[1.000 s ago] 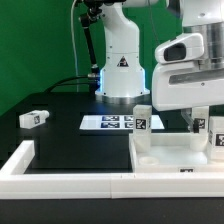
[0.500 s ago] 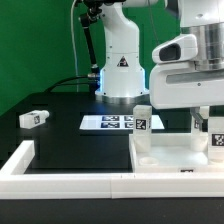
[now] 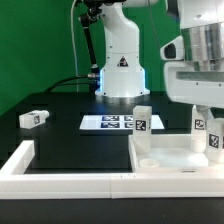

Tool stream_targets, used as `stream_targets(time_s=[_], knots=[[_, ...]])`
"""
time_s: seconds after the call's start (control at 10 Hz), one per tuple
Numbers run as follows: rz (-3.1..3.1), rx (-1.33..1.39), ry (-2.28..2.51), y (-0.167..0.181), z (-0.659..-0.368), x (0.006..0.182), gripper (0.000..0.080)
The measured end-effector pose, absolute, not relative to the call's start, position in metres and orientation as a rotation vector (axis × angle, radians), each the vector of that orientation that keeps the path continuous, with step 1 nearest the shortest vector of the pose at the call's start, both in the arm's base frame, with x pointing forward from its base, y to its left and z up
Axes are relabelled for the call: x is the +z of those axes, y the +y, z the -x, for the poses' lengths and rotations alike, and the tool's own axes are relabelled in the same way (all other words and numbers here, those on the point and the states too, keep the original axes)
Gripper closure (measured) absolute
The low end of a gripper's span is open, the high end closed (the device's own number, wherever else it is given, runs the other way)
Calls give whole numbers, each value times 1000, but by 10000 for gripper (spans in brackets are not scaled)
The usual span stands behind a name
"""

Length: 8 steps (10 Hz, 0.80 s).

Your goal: Assemble square table

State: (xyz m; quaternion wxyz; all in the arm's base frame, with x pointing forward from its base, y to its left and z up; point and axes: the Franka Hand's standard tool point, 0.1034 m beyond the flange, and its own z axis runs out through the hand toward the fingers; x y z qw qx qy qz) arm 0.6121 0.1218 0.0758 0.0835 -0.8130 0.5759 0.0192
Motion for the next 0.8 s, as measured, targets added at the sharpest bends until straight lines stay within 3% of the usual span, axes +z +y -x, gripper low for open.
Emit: stream_targets(time_s=[0.3,0.5,0.6,0.8], knots=[[2012,32,2092,125,-615,75,508],[2070,24,2036,125,-615,74,264],[2071,25,2035,126,-615,74,185],[2498,11,1597,132,-614,78,157]])
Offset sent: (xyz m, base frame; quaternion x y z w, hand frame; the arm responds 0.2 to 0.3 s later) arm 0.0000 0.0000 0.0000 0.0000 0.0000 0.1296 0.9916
